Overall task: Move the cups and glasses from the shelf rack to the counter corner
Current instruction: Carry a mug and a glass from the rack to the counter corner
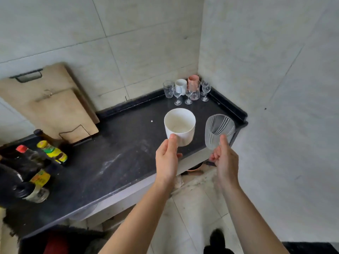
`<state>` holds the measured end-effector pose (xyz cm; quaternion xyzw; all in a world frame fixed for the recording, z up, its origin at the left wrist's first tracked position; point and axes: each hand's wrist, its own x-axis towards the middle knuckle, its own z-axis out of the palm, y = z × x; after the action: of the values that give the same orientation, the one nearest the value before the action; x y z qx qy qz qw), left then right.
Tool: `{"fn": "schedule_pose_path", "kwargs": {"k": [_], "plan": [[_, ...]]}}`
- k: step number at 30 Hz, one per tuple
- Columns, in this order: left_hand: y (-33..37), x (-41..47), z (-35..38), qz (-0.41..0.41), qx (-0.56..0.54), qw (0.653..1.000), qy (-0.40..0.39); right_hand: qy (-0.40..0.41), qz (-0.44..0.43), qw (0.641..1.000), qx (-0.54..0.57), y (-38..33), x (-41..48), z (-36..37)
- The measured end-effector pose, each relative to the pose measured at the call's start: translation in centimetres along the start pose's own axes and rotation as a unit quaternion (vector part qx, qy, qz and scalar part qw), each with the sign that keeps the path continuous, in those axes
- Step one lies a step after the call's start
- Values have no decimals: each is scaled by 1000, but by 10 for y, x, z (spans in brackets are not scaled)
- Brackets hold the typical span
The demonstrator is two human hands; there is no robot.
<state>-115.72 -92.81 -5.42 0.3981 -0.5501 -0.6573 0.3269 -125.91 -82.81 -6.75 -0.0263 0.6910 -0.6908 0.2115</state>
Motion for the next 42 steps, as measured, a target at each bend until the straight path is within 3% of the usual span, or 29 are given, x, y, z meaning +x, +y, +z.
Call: {"fn": "schedule_pose_path", "kwargs": {"k": [4, 9, 19, 35, 42], "plan": [[-1, 67, 56, 11, 19, 1000, -6, -13, 6, 1000, 0, -12, 92, 9], [4, 136, 122, -12, 17, 998, 52, -39, 22, 998, -37, -35, 199, 16], [-7, 266, 185, -58, 41, 991, 110, -56, 82, 991, -93, -49, 357, 55], [-144, 401, 224, -208, 95, 973, 22, -44, 212, 927, -306, 24, 501, 70], [-170, 424, 245, -215, 115, 970, 20, -66, 237, 926, -288, 45, 548, 83]]}}
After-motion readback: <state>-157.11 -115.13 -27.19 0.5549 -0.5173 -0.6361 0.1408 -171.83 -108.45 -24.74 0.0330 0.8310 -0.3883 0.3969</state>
